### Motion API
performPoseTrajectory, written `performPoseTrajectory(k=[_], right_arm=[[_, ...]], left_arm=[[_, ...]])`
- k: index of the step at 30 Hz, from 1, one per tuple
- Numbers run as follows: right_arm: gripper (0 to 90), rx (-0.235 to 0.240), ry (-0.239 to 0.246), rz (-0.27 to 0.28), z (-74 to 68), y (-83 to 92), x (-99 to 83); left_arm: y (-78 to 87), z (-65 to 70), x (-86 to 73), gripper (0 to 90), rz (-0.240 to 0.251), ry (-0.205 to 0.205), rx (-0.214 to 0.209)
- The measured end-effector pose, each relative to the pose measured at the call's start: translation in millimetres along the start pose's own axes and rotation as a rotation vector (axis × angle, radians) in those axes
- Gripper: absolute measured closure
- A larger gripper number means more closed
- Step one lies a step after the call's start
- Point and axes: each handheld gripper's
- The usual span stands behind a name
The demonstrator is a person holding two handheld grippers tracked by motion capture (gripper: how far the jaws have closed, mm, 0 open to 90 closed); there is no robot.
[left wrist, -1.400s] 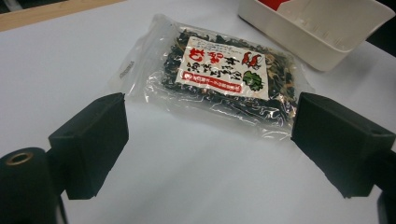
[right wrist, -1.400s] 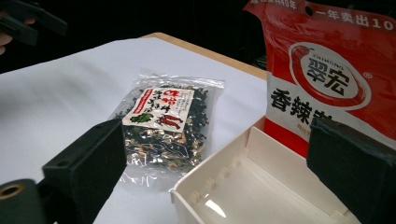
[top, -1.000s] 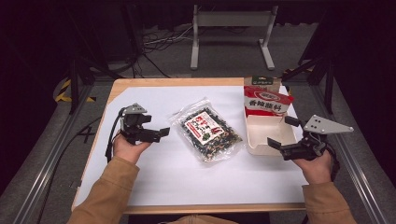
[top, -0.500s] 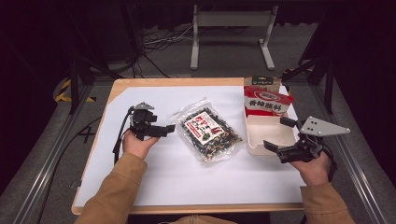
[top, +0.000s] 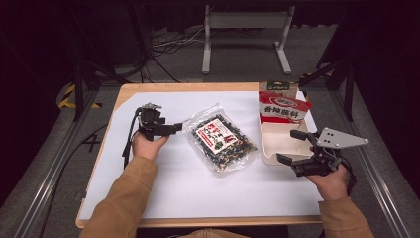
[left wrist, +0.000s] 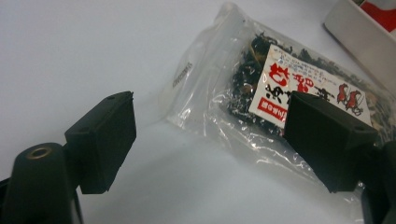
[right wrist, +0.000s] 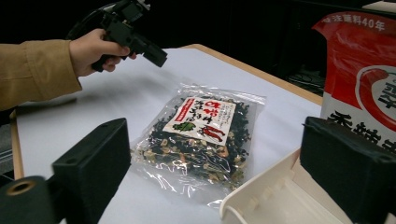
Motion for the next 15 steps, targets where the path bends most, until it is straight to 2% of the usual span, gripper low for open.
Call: performPoseTrajectory(k=[1,3,6,8,12,14,15], right_arm=[[12.3,0.001,0.001,0.001,-0.9,0.5,-0.6],[15.1,0.011,-0.006,-0.005,-2.0,1.4,-1.9],[19.3,0.02,-0.004,-0.014,-2.8,1.4,-4.0],[22.3,0.023,-0.006,-0.023,-3.5,1.2,-5.2],[27.0,0.031,-0.003,-0.028,-5.0,0.8,-6.8],[29.2,0.042,-0.008,-0.032,-5.0,0.7,-8.0],[30.5,0.046,-0.01,-0.036,-4.9,0.8,-8.6]], left_arm=[[0.3,0.3,2.7,17.8,0.009,-0.015,0.007],[-2.0,0.5,7.8,17.8,-0.006,-0.033,0.013],[-6.3,2.2,13.1,18.6,0.005,-0.046,0.021],[-11.7,0.8,16.2,18.7,-0.01,-0.051,0.031],[-19.2,-3.8,20.1,19.7,-0.013,-0.039,0.023],[-23.0,-7.0,20.8,22.2,0.0,-0.031,0.024],[-26.0,-8.7,21.5,22.2,-0.011,-0.025,0.021]])
Point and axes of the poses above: each handheld gripper's, and its own axes: y roughly backward along the jaws, x roughly out of its top, z roughly to its right, and after that the axes turned 8 degrees about -y, right-handed
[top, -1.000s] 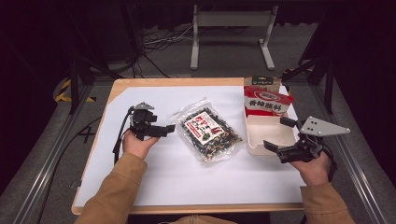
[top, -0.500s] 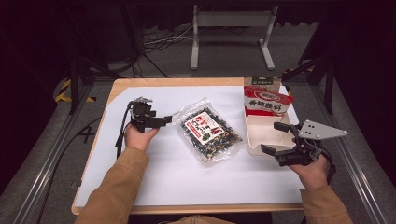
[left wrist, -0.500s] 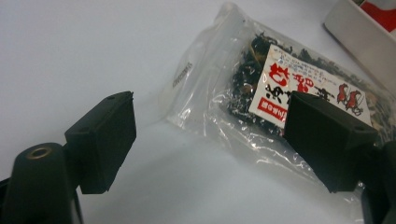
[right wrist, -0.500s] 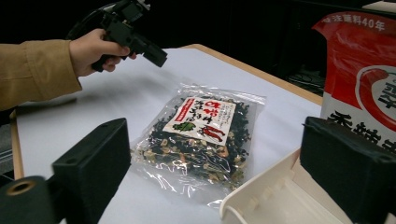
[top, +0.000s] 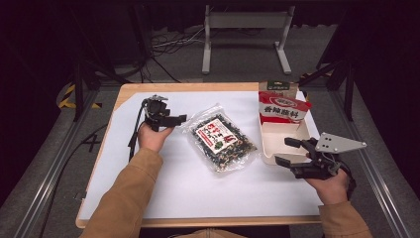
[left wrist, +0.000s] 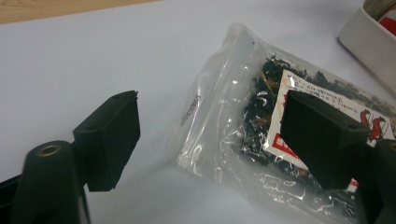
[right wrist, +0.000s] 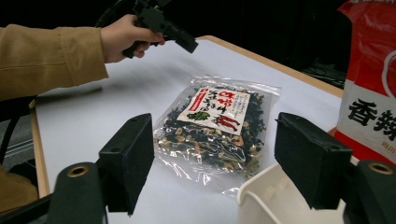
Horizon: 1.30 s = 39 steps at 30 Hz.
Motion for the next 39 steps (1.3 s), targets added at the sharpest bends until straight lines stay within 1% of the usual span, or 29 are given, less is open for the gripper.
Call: performPoseTrajectory(k=[1,2,3,4,5,6,7,8,10,11,14,17,19,23,24,26,28,32,34,35,39], right_arm=[[32.2,0.004,-0.001,-0.003,0.0,0.3,-0.8],[33.5,0.007,-0.002,-0.004,-0.1,0.6,-1.4],[35.7,0.011,-0.001,-0.001,0.2,1.1,-2.3],[39.2,0.012,-0.002,0.0,0.3,1.9,-3.0],[42.0,0.015,-0.001,0.001,0.3,2.4,-3.4],[44.3,0.02,0.003,0.001,0.2,3.4,-4.0],[45.7,0.022,0.003,0.0,0.1,3.9,-4.3],[47.1,0.028,0.004,-0.003,-0.1,4.3,-4.6],[48.1,0.041,0.002,-0.006,-0.3,4.3,-4.8],[49.4,0.047,0.003,-0.009,-0.4,4.1,-4.9],[51.0,0.066,0.002,-0.016,-0.9,2.8,-4.9],[51.4,0.086,-0.006,-0.021,-0.1,1.1,-5.0],[51.4,0.092,-0.007,-0.024,0.3,0.2,-5.1],[51.4,0.102,-0.01,-0.032,0.0,-2.0,-5.4],[51.3,0.105,-0.008,-0.035,-0.1,-2.4,-5.5],[51.3,0.109,-0.008,-0.038,-0.7,-3.1,-5.7],[51.4,0.111,-0.006,-0.037,-0.8,-3.2,-5.6],[51.3,0.117,-0.008,-0.041,-0.9,-3.7,-5.7],[51.9,0.125,-0.008,-0.046,-1.4,-4.9,-5.8],[51.9,0.125,-0.008,-0.046,-1.4,-4.9,-5.8],[52.3,0.145,0.0,-0.037,-2.4,-5.4,-5.4]], left_arm=[[-2.0,-0.6,0.2,22.8,-0.006,-0.005,0.004],[-5.5,0.2,0.3,24.7,-0.021,-0.041,0.035],[-8.7,0.7,0.4,26.6,-0.038,-0.069,0.056],[-10.6,0.4,0.4,27.7,-0.047,-0.069,0.056],[-12.5,-2.6,0.0,30.2,-0.048,-0.054,0.032],[-13.3,-4.5,-0.1,30.7,-0.049,-0.041,0.02],[-15.3,-6.9,-0.6,30.6,-0.052,-0.02,0.016],[-16.6,-8.6,-1.0,30.3,-0.055,-0.013,0.01],[-22.2,-12.6,-2.4,30.2,-0.081,0.016,0.007],[-24.0,-13.5,-2.9,31.7,-0.091,0.022,0.004],[-30.6,-16.7,-5.0,35.6,-0.117,0.05,-0.039],[-35.5,-19.3,-7.3,36.5,-0.134,0.078,-0.066],[-36.8,-20.2,-8.2,37.9,-0.139,0.082,-0.07],[-40.4,-22.4,-10.5,38.3,-0.152,0.094,-0.101],[-41.6,-22.5,-11.1,38.1,-0.155,0.097,-0.114],[-44.3,-22.3,-12.5,38.0,-0.168,0.094,-0.132],[-45.0,-21.9,-12.8,38.8,-0.17,0.099,-0.138],[-45.5,-20.1,-12.7,40.4,-0.18,0.087,-0.16],[-45.4,-18.6,-12.4,43.8,-0.18,0.091,-0.164],[-45.5,-18.6,-12.3,43.8,-0.182,0.09,-0.167],[-44.5,-19.8,-12.6,51.8,-0.184,0.105,-0.167]])
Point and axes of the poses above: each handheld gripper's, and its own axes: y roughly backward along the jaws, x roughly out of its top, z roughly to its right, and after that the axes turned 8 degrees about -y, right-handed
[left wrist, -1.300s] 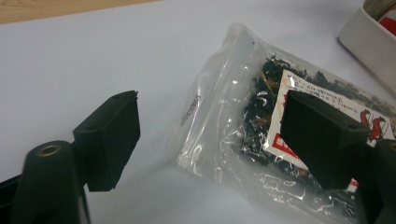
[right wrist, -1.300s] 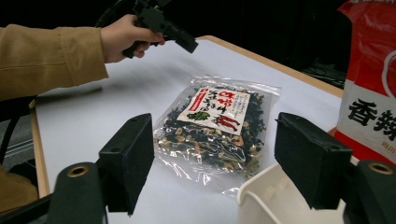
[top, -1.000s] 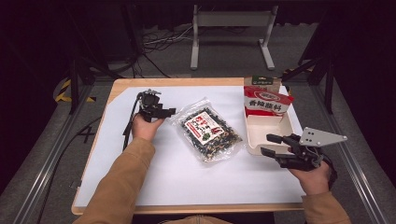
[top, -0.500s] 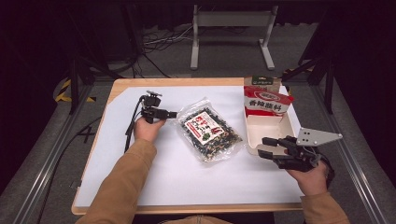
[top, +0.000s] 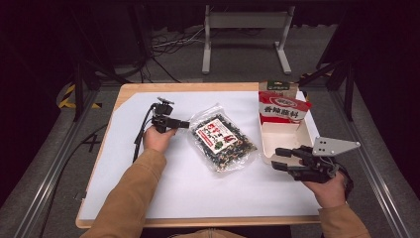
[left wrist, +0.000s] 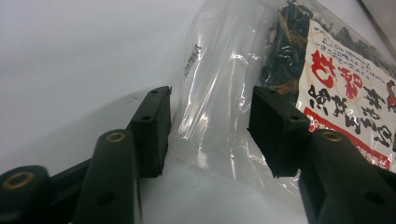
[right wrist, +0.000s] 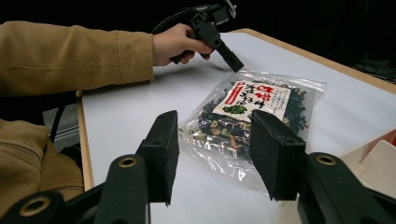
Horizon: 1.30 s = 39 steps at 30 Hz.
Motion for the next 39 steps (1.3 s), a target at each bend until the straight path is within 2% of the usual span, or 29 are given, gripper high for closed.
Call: performPoseTrajectory(k=[3,8,12,15,18,23,24,27,29,32,35,39], right_arm=[[52.3,0.003,0.002,0.0,0.0,0.0,-0.2],[52.3,0.008,0.008,-0.002,-0.6,-0.9,-0.3],[52.1,0.008,0.008,-0.009,-0.6,-2.0,-0.8],[52.1,0.009,0.007,-0.009,-0.6,-2.1,-0.7],[51.7,0.007,0.007,-0.011,-0.8,-2.5,-0.7],[51.2,0.007,0.004,-0.015,0.1,-2.9,-1.1],[51.2,0.008,0.002,-0.016,0.0,-3.0,-1.2],[51.2,-0.001,-0.005,-0.025,0.8,-4.5,-1.8],[51.5,-0.002,-0.015,-0.032,1.1,-5.1,-2.0],[52.3,-0.013,-0.017,-0.047,1.4,-7.7,-2.4],[50.3,-0.013,-0.019,-0.048,1.6,-9.3,-2.1],[49.1,-0.018,-0.02,-0.055,1.5,-13.0,-1.6]], left_arm=[[2.0,-2.1,-0.1,55.9,0.005,0.02,0.008],[1.1,-3.3,-0.8,65.3,-0.02,0.017,0.048],[0.5,-4.0,-1.2,69.0,-0.019,0.019,0.051],[0.2,-2.4,-0.8,71.9,-0.03,0.006,0.063],[-0.4,-0.8,-1.1,79.1,-0.039,-0.014,0.083],[0.2,-0.7,-1.3,87.1,-0.042,-0.018,0.083],[0.6,0.3,-1.0,88.6,-0.041,-0.029,0.09],[0.7,5.3,-0.2,89.9,-0.05,-0.059,0.116],[1.2,6.4,0.0,90.0,-0.055,-0.068,0.118],[7.4,8.2,0.1,90.0,-0.032,-0.087,0.124],[12.6,8.6,0.6,90.0,-0.013,-0.087,0.122],[28.1,16.1,3.4,90.0,0.033,-0.124,0.116]])
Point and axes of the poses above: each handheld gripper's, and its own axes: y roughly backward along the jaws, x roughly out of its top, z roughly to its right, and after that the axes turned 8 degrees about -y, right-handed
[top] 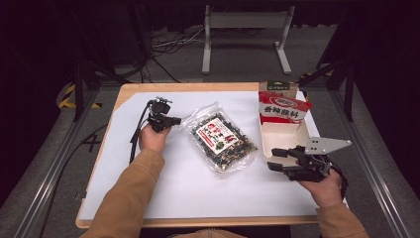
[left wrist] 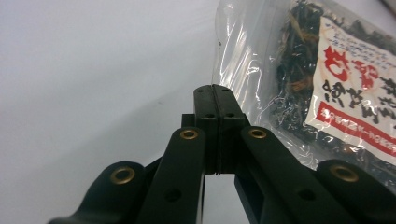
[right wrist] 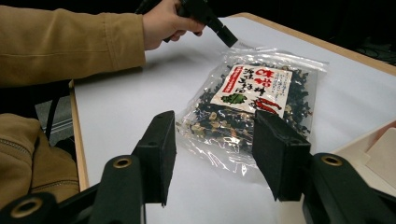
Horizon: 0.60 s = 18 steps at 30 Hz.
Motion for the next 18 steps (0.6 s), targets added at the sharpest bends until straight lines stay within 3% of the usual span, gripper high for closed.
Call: performPoseTrajectory(k=[3,9,18], right_arm=[[49.1,0.003,-0.003,-0.001,-0.3,-1.3,0.3],[49.1,0.009,-0.003,0.007,-0.2,-3.4,2.7],[49.1,0.009,0.0,0.016,-1.7,-4.1,6.6]], left_arm=[[6.2,1.0,0.9,90.0,0.013,-0.009,-0.011],[29.2,7.8,3.9,90.0,0.092,-0.037,-0.04],[68.3,32.4,10.7,90.0,0.198,-0.119,-0.063]])
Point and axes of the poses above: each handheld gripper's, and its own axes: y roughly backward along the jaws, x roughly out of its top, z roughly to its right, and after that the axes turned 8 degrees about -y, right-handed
